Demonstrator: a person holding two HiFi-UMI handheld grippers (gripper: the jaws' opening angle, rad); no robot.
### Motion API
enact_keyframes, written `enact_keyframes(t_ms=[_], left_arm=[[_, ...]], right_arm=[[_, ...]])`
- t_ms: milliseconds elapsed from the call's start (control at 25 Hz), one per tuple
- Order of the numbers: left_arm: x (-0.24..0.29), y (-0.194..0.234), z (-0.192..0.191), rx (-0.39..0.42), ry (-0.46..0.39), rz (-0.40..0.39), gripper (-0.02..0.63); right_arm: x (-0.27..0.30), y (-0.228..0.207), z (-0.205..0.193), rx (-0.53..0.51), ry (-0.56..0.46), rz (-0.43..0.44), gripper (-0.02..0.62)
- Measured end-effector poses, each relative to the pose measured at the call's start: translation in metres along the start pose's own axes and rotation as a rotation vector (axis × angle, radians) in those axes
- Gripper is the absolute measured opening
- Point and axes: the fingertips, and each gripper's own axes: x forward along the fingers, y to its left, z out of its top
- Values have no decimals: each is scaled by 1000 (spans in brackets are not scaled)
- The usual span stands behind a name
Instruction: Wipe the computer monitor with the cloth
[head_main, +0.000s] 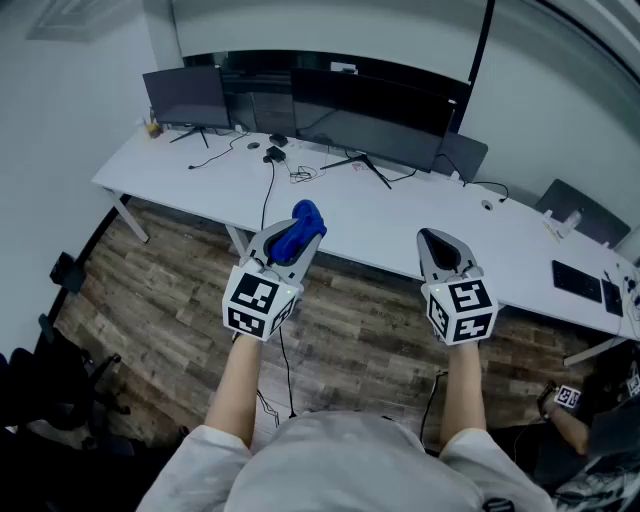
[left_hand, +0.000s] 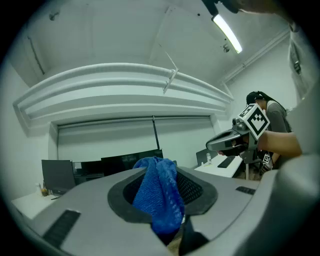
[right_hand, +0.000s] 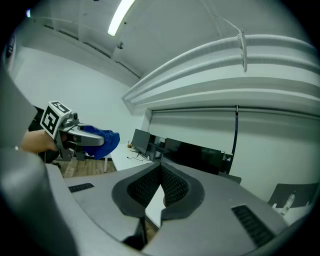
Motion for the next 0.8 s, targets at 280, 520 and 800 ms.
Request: enact_keyframes(t_ms=[280, 520, 800], left_arm=[[-17, 15, -12, 3, -4, -14, 132], [-30, 29, -31, -4, 12, -43, 132], [-8, 47, -42, -10, 12, -66, 132]], right_arm=[[-5, 11, 3, 49, -17, -64, 14], [-4, 36, -2, 54, -8, -60, 14], [27, 37, 0, 104, -19, -29, 14]])
